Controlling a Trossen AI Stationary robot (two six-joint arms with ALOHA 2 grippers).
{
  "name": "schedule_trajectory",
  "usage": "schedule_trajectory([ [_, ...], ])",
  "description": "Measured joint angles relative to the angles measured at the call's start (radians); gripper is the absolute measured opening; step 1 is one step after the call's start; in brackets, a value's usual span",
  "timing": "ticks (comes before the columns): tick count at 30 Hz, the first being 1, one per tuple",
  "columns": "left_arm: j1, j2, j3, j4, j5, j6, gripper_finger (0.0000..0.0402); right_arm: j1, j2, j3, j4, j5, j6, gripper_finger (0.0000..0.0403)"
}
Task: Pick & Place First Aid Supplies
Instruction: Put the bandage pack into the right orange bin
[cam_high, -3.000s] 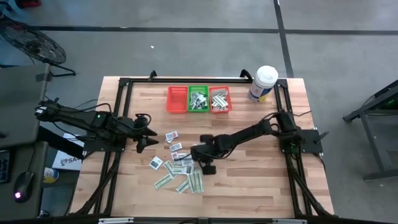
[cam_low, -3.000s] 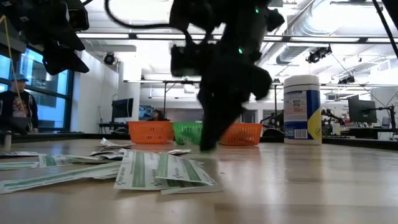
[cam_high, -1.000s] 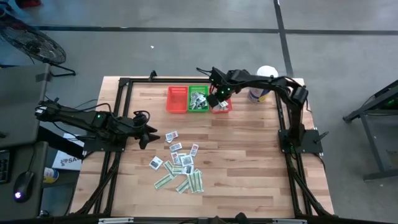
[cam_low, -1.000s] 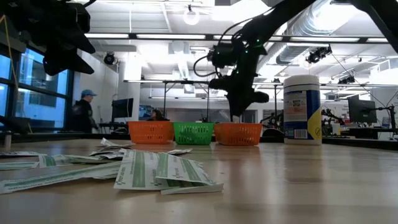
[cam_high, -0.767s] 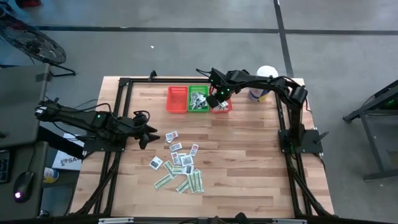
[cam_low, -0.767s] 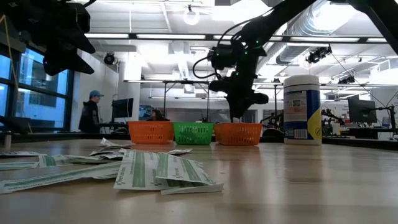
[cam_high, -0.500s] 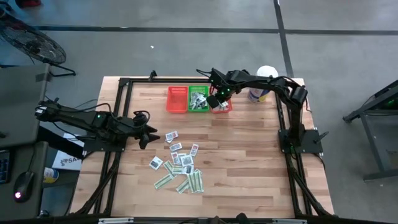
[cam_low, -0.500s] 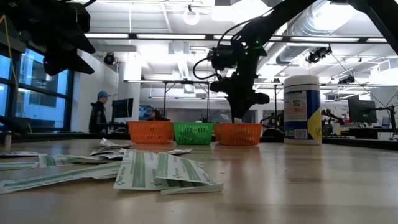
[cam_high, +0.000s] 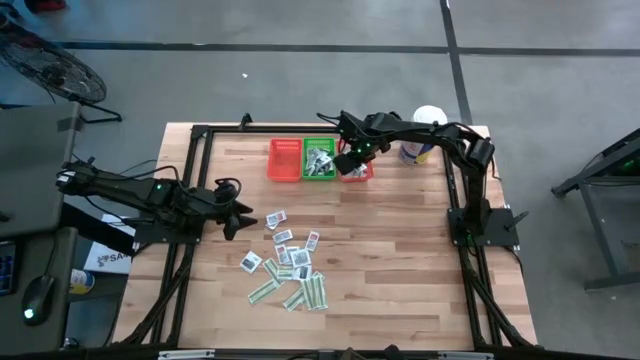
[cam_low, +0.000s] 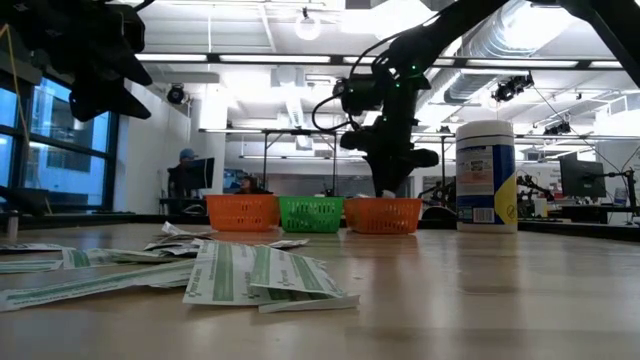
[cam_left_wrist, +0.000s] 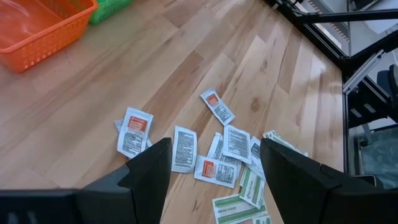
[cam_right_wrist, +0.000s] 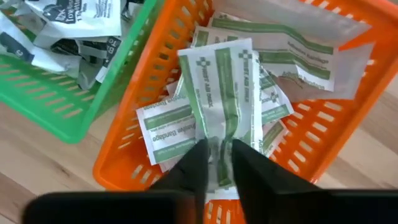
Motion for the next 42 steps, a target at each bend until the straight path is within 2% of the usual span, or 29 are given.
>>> schedule_trajectory([
  [6,0.000,0.000,0.000,0.000,0.023,0.000,0.0240,0.002,-0.002,0.000,0.001,0.009,0.005,0.0148],
  [11,0.000,0.000,0.000,0.000,0.031,0.000,0.0240,0.004,-0.024,0.000,-0.007,0.010,-0.012,0.0180],
  [21,0.000,0.000,0.000,-0.001,0.034,0.004,0.0240,0.011,-0.111,0.000,-0.004,-0.001,-0.018,0.0186],
  [29,0.000,0.000,0.000,-0.001,0.045,0.008,0.0240,0.074,-0.159,0.000,0.006,0.009,0.000,0.0186],
  [33,0.000,0.000,0.000,-0.001,0.063,0.008,0.0240,0.153,-0.182,0.000,0.011,-0.023,-0.035,0.0186],
  [42,0.000,0.000,0.000,-0.001,0.087,0.031,0.0240,0.422,-0.182,0.000,0.041,-0.030,-0.125,0.0185],
])
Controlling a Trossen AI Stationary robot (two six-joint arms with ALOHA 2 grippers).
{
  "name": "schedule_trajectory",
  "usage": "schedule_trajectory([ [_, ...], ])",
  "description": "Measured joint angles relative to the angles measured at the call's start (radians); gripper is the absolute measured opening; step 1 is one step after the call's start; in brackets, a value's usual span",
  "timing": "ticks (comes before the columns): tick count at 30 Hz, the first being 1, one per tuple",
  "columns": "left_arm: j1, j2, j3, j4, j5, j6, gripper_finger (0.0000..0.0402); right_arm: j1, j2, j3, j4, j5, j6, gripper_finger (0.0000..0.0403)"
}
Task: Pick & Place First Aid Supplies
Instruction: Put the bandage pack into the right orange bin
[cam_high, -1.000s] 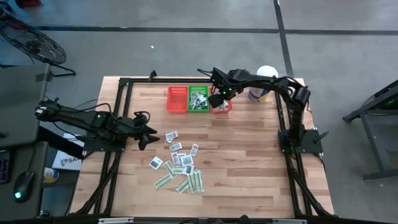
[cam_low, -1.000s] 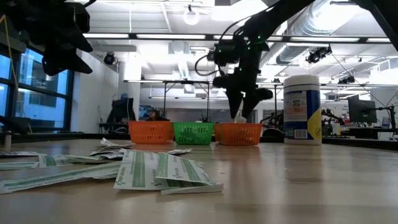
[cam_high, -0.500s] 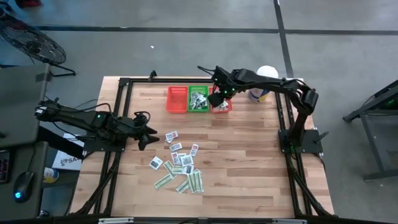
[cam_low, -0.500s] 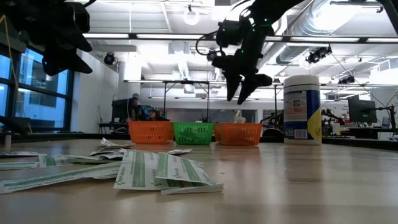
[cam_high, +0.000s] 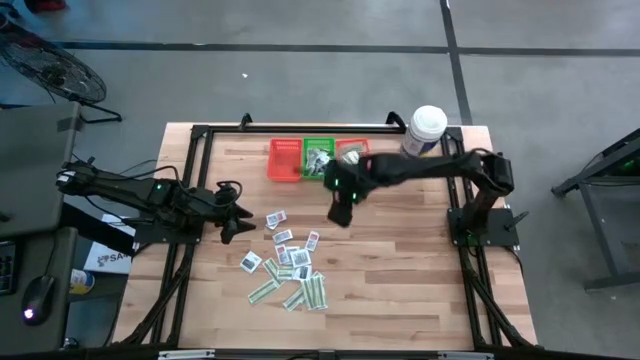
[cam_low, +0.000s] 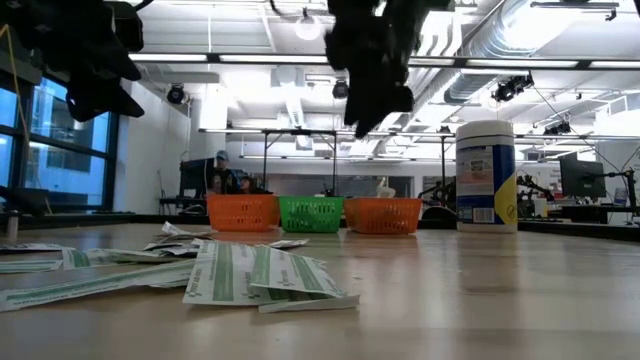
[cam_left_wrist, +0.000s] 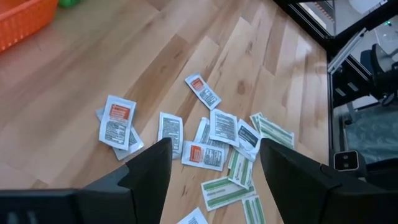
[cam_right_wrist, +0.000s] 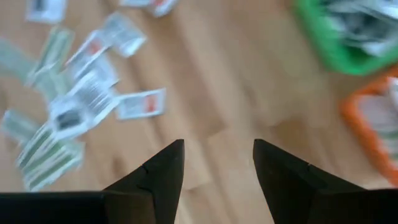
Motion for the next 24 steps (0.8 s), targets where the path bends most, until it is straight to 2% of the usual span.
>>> schedule_trajectory([
  [7,0.000,0.000,0.000,0.000,0.016,0.007,0.0240,0.206,0.016,0.000,0.124,0.014,-0.113,0.0185],
  [12,0.000,0.000,0.001,-0.001,0.026,0.022,0.0240,0.326,0.068,0.000,0.225,0.066,-0.187,0.0185],
  [24,0.000,0.000,0.001,-0.003,0.058,0.022,0.0240,0.449,0.244,0.000,0.383,0.086,-0.163,0.0185],
])
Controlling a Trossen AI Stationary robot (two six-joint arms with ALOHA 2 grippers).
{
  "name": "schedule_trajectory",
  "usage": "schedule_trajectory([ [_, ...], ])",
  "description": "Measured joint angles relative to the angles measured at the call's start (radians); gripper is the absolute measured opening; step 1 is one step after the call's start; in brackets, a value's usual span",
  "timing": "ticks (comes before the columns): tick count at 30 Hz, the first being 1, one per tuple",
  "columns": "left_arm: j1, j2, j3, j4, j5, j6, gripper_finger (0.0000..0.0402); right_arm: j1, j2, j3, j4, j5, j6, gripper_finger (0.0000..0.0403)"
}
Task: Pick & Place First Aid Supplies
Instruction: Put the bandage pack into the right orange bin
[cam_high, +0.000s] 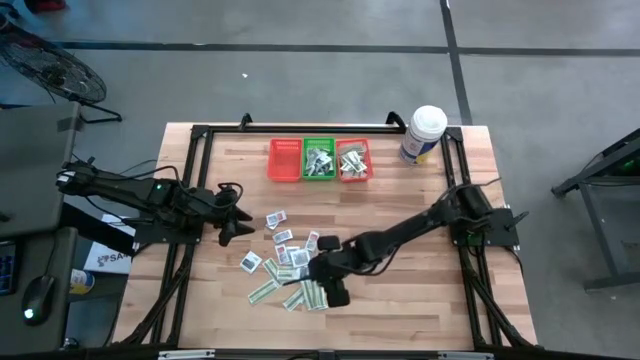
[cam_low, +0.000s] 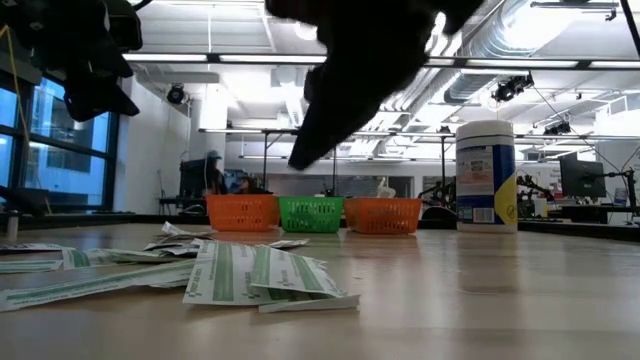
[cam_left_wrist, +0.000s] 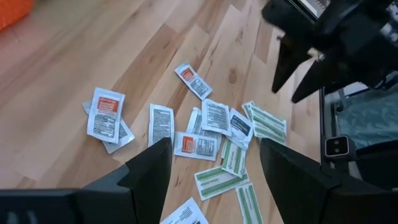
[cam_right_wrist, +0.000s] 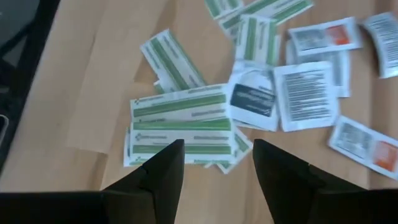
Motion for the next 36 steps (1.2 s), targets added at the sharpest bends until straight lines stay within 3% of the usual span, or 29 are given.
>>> schedule_trajectory([
  [7,0.000,0.000,0.000,-0.005,0.015,0.000,0.0240,0.010,0.092,0.000,0.037,0.016,-0.003,0.0185],
  [27,0.000,0.000,0.000,-0.019,0.023,0.000,0.0240,0.004,0.166,0.004,0.074,0.005,-0.027,0.0184],
  [36,0.000,0.000,0.000,-0.027,0.024,0.000,0.0240,0.003,0.184,0.005,0.043,0.008,-0.017,0.0113],
])
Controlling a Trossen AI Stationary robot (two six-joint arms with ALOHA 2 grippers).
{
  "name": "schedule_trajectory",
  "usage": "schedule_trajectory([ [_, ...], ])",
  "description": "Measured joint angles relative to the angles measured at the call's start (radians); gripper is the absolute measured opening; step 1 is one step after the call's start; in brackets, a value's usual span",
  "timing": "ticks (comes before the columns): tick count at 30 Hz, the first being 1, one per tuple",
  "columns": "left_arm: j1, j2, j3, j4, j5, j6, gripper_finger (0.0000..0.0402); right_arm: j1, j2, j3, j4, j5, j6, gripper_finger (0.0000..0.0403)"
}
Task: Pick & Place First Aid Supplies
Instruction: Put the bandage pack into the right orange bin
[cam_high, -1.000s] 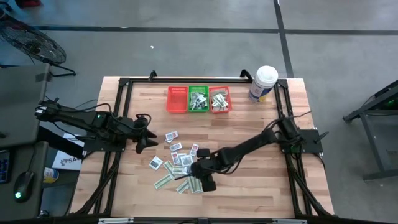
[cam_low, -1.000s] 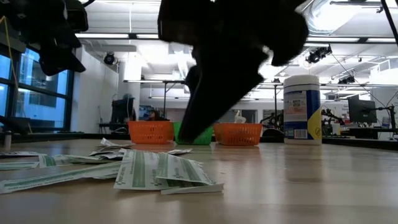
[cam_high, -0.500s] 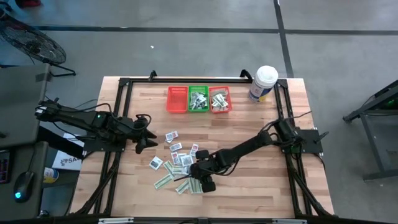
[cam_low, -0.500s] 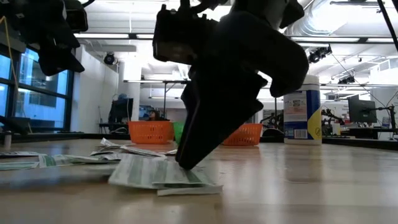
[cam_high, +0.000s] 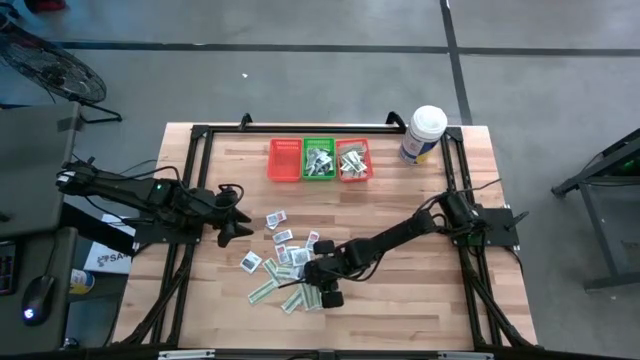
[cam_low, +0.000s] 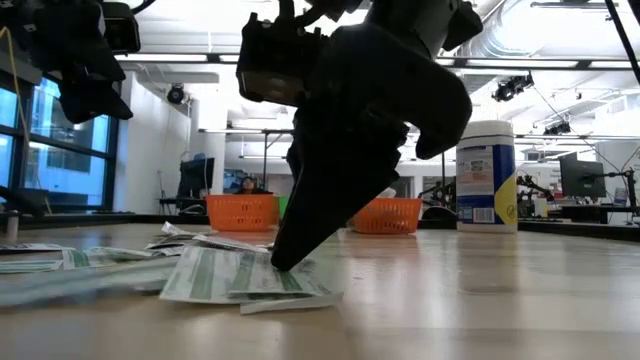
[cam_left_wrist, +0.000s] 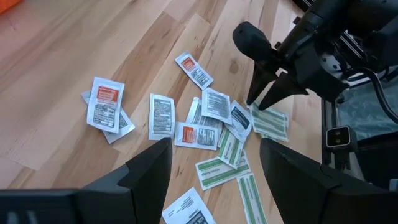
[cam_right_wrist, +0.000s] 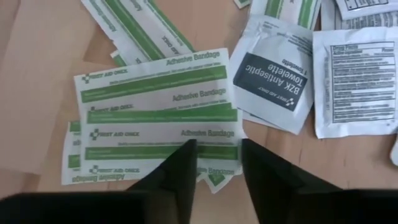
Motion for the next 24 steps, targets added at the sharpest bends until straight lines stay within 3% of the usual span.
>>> schedule_trajectory([
  [10,0.000,0.000,0.000,0.001,0.001,-0.003,0.0240,0.001,-0.012,-0.003,-0.004,0.017,0.041,0.0008],
  [19,0.000,0.000,0.000,0.002,0.000,-0.003,0.0240,0.001,-0.067,-0.009,-0.059,-0.003,0.080,0.0003],
  [24,0.000,0.000,0.000,0.003,0.000,-0.004,0.0240,0.001,-0.138,-0.010,-0.143,0.044,0.103,0.0002],
])
